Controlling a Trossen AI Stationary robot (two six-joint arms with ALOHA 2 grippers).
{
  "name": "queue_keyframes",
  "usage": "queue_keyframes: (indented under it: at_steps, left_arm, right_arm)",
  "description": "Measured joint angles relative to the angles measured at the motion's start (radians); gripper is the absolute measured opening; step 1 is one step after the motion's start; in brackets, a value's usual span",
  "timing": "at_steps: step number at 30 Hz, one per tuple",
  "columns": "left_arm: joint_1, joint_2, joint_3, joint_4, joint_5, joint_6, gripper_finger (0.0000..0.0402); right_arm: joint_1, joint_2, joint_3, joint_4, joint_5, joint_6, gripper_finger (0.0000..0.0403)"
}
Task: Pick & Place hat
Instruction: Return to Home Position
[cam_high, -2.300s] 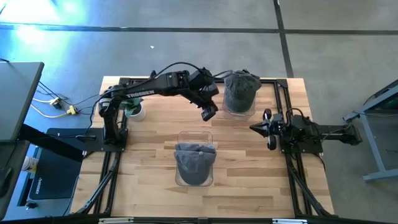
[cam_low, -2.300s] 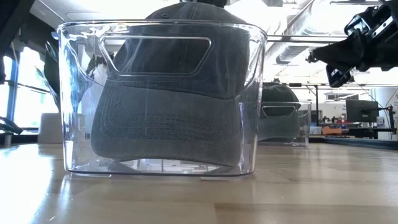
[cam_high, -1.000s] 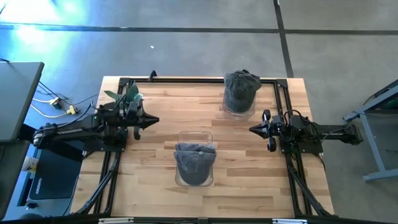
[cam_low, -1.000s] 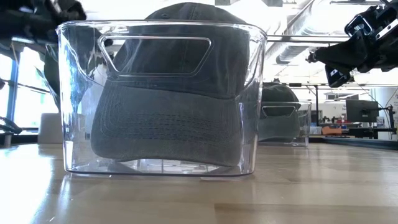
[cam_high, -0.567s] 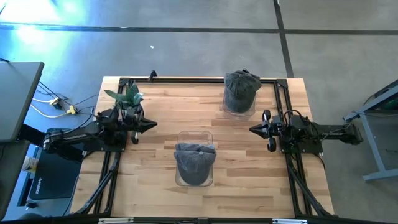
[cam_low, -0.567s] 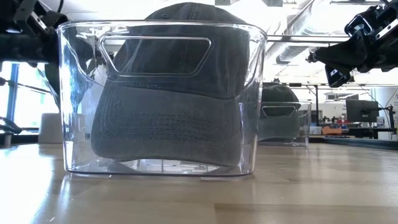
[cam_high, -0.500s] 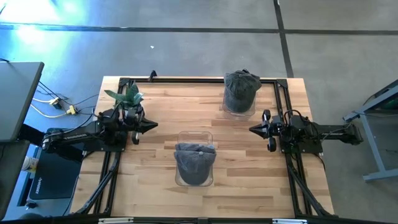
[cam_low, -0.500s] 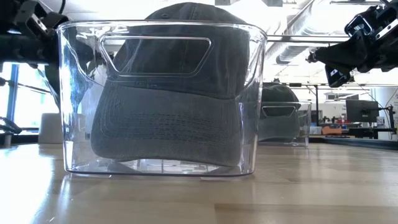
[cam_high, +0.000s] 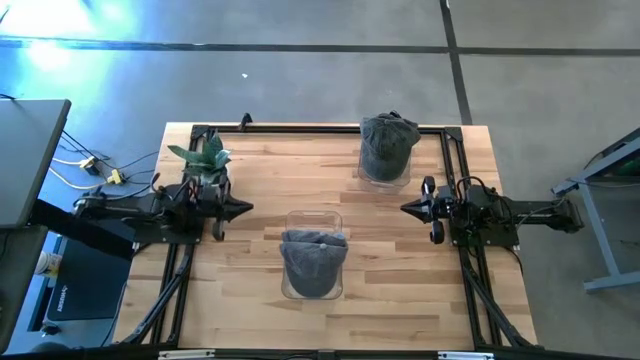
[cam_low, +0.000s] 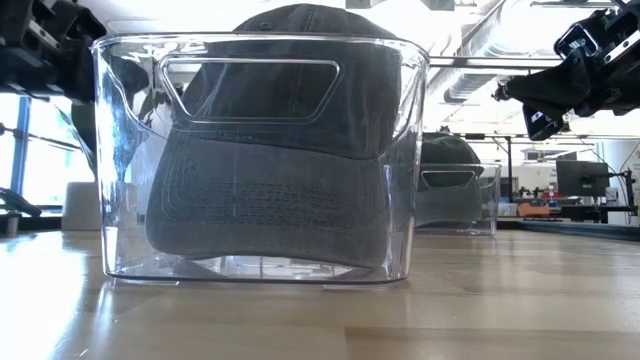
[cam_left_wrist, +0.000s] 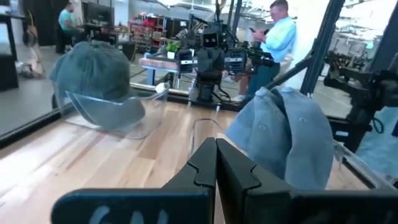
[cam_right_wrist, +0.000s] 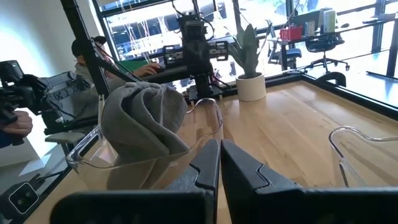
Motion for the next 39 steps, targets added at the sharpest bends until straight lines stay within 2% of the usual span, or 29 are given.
queue_keyframes:
  at_steps: [10, 19, 25, 39]
  left_arm:
    - [-0.023, 0.005, -0.002, 0.001, -0.023, -0.005, 0.0]
    - [-0.023, 0.035, -0.002, 0.0, 0.004, -0.039, 0.0]
    - [-0.023, 0.056, -0.002, -0.01, 0.057, -0.039, 0.0]
    - [-0.023, 0.056, -0.002, -0.011, 0.057, -0.039, 0.0]
  right_arm:
    - [0.0, 0.0, 0.0, 0.0, 0.0, 0.0, 0.0012]
    - [0.0, 0.0, 0.0, 0.0, 0.0, 0.0, 0.0012]
    - [0.0, 0.0, 0.0, 0.0, 0.0, 0.0, 0.0012]
    - [0.0, 0.0, 0.0, 0.0, 0.0, 0.0, 0.0012]
